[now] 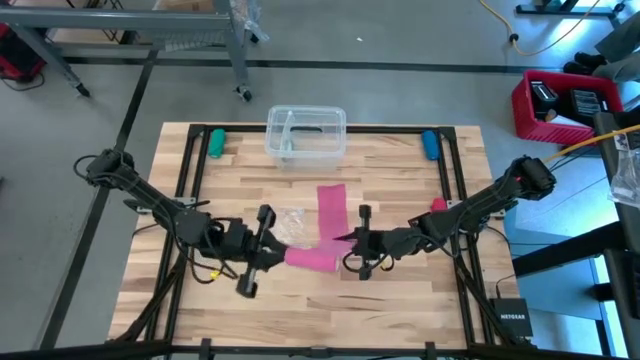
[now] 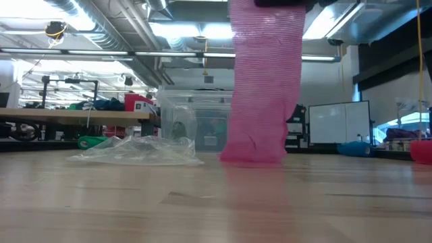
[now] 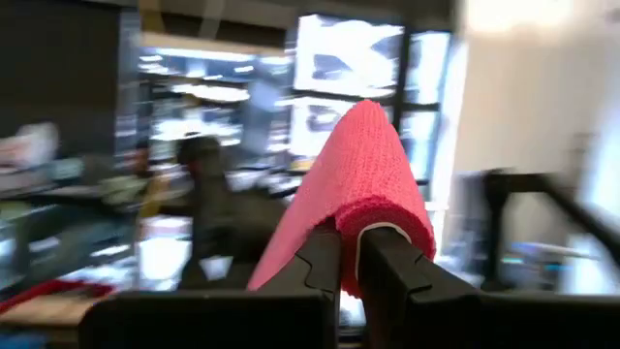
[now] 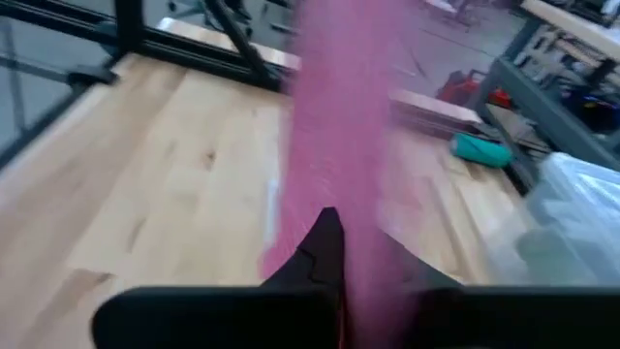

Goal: Roll bandage
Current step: Roll the pink bandage

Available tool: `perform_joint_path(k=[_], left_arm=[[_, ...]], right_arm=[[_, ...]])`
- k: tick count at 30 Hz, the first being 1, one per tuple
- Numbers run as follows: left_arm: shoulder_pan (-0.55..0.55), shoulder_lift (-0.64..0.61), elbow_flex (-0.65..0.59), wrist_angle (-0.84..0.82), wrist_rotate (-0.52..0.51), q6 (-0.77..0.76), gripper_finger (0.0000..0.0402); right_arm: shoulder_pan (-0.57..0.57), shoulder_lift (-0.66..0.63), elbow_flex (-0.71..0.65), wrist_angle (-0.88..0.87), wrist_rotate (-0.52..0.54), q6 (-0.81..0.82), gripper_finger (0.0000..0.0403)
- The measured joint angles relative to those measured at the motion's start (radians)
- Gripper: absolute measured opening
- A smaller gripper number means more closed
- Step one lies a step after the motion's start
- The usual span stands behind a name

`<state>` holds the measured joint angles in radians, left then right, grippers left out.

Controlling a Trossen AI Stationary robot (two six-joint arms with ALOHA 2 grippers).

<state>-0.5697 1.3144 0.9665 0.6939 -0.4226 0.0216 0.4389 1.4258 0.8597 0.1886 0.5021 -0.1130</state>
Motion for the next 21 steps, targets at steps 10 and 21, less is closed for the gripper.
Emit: perform_joint_path(k=[10, 21], left_arm=[[-0.031, 0.000, 0.000, 0.156, 0.196, 0.176, 0.0015], [-0.014, 0.000, 0.000, 0.248, -0.333, 0.529, 0.0015]], right_arm=[[0.000, -0.001, -0.002, -0.037, 0.046, -0.003, 0.0003], [0.008, -0.004, -0.008, -0.021, -0.051, 0.069, 0.0006]])
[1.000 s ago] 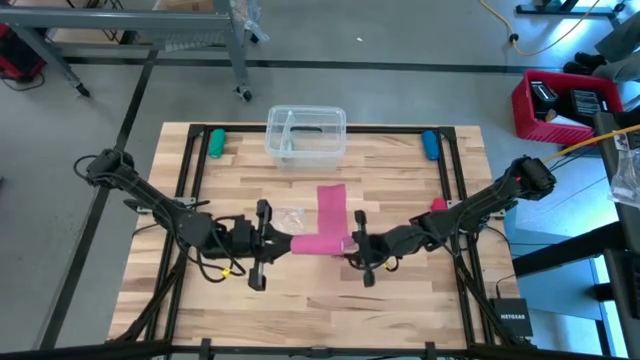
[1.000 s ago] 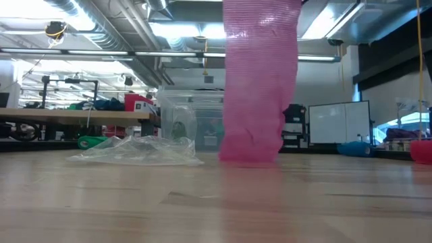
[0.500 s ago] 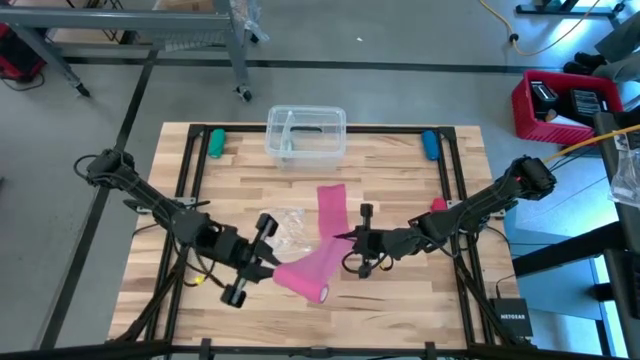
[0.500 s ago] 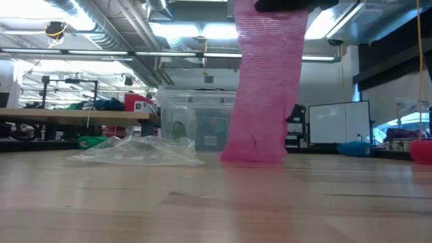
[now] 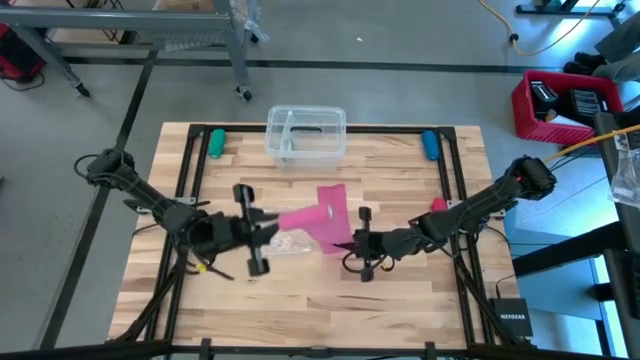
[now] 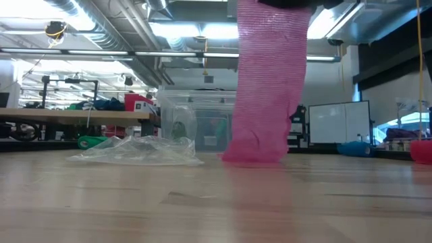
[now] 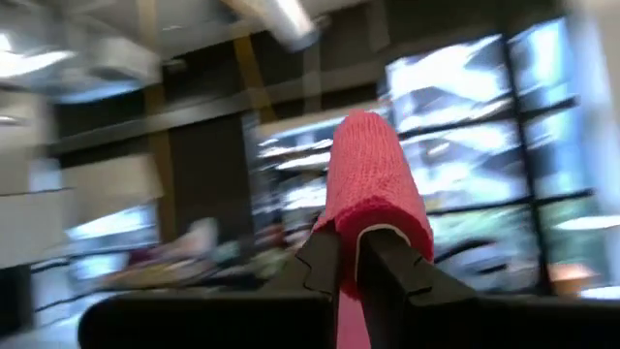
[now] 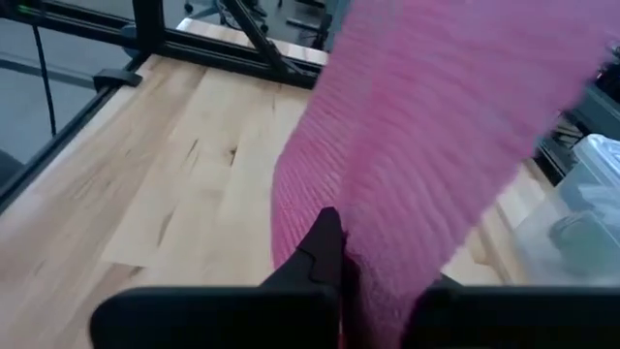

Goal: Roll bandage
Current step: Roll the pink bandage

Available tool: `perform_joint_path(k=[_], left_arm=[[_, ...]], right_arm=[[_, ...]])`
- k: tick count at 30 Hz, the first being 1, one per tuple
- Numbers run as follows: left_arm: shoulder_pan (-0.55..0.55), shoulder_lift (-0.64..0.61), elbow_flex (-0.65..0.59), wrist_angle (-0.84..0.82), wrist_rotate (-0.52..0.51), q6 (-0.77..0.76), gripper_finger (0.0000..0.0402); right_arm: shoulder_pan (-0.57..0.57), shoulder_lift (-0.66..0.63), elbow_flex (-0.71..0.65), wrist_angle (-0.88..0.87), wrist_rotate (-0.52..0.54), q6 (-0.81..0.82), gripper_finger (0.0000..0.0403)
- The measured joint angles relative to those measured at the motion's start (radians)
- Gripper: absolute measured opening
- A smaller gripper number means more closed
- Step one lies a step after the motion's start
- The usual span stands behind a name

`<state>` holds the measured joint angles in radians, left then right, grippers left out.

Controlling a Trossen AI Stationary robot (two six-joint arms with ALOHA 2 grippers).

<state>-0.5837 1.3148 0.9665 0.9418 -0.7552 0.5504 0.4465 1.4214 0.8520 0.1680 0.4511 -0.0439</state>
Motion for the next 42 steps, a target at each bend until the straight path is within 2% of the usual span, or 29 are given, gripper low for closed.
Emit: perform_joint_path(k=[5, 8, 17, 22, 25, 28, 30, 35, 42], left_arm=[[0.017, 0.000, 0.000, -0.002, -0.216, 0.182, 0.0015], [0.024, 0.000, 0.000, 0.000, -0.306, 0.262, 0.0015], [0.043, 0.000, 0.000, -0.055, -0.446, 0.393, 0.0015], [0.043, 0.000, 0.000, -0.073, -0.484, 0.453, 0.0015], [0.043, 0.000, 0.000, -0.077, -0.487, 0.478, 0.0015], [0.053, 0.000, -0.011, -0.136, -0.488, 0.482, 0.0015], [0.066, 0.000, -0.012, -0.235, -0.488, 0.461, 0.0015], [0.104, 0.014, -0.013, -0.455, -0.488, 0.270, 0.0015], [0.120, 0.081, -0.013, -0.613, -0.456, 0.110, 0.0015]], right_arm=[[0.011, -0.005, 0.026, -0.035, -0.047, 0.032, 0.0007], [0.034, -0.007, 0.057, -0.051, -0.057, 0.039, 0.0008], [0.133, -0.011, 0.197, -0.153, -0.076, 0.036, 0.0008], [0.197, -0.011, 0.318, -0.280, -0.077, 0.034, 0.0009], [0.236, -0.011, 0.376, -0.294, -0.076, 0.008, 0.0009], [0.272, -0.011, 0.434, -0.292, -0.042, -0.021, 0.0009], [0.288, -0.011, 0.476, -0.293, -0.030, -0.048, 0.0009], [0.302, -0.011, 0.570, -0.293, -0.027, -0.101, 0.0009], [0.298, -0.010, 0.703, -0.297, 0.002, -0.182, 0.0009]])
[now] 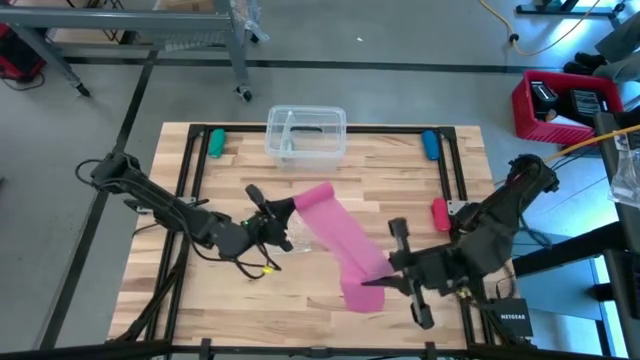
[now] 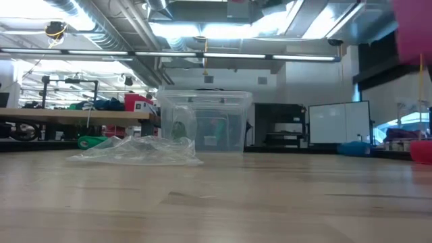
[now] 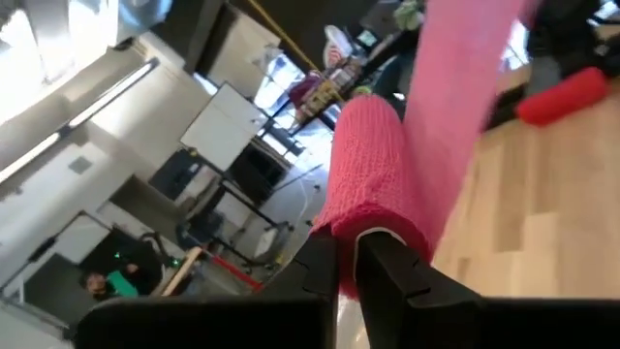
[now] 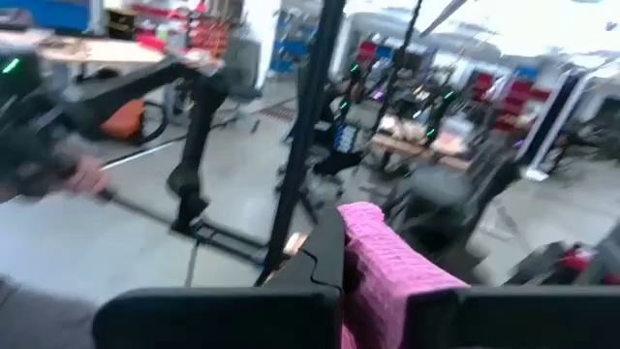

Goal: Roll bandage
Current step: Roll the pink bandage

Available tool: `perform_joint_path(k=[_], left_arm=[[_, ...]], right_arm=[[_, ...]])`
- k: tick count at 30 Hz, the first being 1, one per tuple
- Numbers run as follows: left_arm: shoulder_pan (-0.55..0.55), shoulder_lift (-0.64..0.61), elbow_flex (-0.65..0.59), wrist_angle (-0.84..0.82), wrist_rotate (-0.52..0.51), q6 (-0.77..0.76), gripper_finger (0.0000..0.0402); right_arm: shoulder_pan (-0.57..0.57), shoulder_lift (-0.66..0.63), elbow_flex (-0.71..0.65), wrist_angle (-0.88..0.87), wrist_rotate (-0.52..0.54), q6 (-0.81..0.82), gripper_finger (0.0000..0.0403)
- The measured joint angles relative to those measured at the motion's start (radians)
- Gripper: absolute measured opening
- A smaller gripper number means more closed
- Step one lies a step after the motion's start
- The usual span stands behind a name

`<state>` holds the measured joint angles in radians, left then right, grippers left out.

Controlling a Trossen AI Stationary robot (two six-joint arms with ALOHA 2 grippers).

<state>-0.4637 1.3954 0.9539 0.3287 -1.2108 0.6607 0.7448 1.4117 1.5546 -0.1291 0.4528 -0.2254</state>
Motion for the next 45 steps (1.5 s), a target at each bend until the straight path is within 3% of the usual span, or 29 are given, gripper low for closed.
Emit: perform_joint_path(k=[7, 13, 21, 34, 39, 45], left_arm=[[0.001, 0.102, 0.003, 0.013, 0.152, -0.079, 0.0015], [0.000, 0.195, 0.006, 0.030, 0.246, -0.158, 0.0015], [-0.009, 0.280, 0.036, 0.038, 0.248, -0.205, 0.0015], [-0.039, 0.288, 0.042, 0.002, 0.296, -0.242, 0.0015], [-0.035, 0.289, 0.041, -0.040, 0.350, -0.318, 0.0015], [-0.035, 0.290, 0.015, -0.076, 0.408, -0.539, 0.0015]], right_arm=[[-0.006, 0.002, 0.128, 0.012, 0.115, -0.120, 0.0009], [-0.122, 0.004, 0.187, 0.011, 0.113, -0.113, 0.0009], [-0.353, 0.009, 0.195, -0.036, -0.015, 0.053, 0.0009], [-0.724, 0.098, 0.175, -0.260, -0.046, 0.376, 0.0012], [-0.819, 0.191, 0.174, -0.361, -0.130, 0.515, 0.0046], [-0.867, 0.335, 0.173, -0.513, -0.202, 0.522, 0.0125]])
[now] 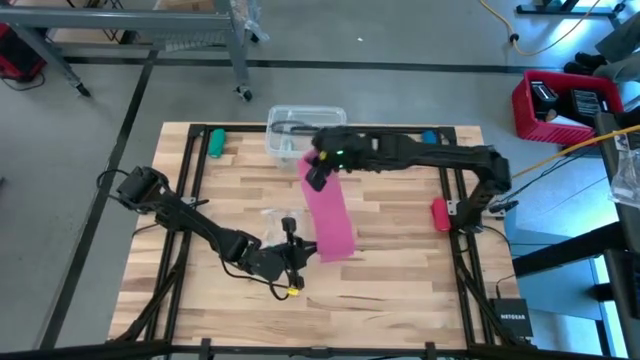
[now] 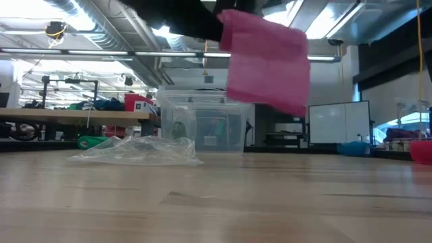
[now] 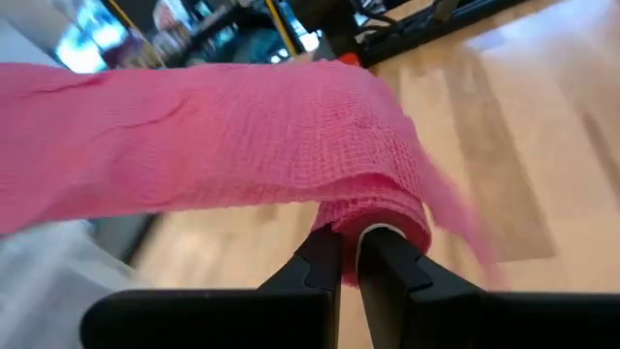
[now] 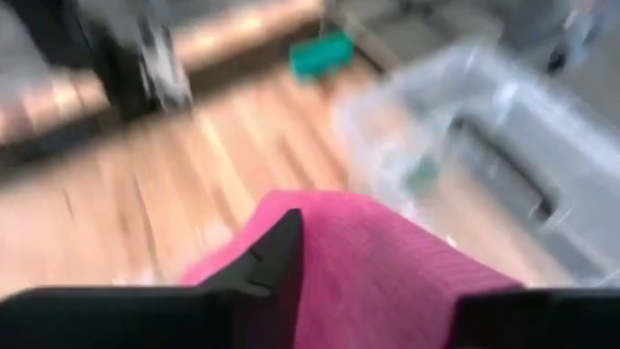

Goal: Roll bandage
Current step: Roll the pink bandage

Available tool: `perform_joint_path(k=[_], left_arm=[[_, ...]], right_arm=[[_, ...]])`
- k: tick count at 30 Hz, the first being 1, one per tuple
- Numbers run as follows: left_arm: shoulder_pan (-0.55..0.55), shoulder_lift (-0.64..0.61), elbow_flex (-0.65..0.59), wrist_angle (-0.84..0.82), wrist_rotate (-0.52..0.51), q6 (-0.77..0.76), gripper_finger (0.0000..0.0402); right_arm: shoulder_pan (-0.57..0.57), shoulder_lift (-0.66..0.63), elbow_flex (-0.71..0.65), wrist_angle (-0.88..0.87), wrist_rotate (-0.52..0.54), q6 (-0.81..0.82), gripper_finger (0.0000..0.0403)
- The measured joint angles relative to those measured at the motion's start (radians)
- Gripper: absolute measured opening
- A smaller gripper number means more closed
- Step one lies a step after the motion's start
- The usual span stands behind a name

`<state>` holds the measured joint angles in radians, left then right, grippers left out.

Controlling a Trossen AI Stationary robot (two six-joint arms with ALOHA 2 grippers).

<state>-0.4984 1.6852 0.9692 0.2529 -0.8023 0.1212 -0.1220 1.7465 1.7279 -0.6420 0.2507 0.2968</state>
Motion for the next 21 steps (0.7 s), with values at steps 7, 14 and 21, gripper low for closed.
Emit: perform_joint_path(k=[7, 14, 21], left_arm=[[0.008, 0.000, -0.034, -0.117, 0.004, -0.383, 0.0015], [0.022, 0.000, -0.100, -0.164, 0.080, -0.680, 0.0015], [0.034, -0.001, -0.152, -0.159, 0.109, -0.867, 0.0015]], right_arm=[[-0.010, 0.109, -0.001, -0.130, -0.171, -0.045, 0.0198], [0.003, 0.120, -0.002, -0.177, -0.226, -0.070, 0.0230], [0.012, 0.118, 0.009, -0.244, -0.428, -0.086, 0.0235]])
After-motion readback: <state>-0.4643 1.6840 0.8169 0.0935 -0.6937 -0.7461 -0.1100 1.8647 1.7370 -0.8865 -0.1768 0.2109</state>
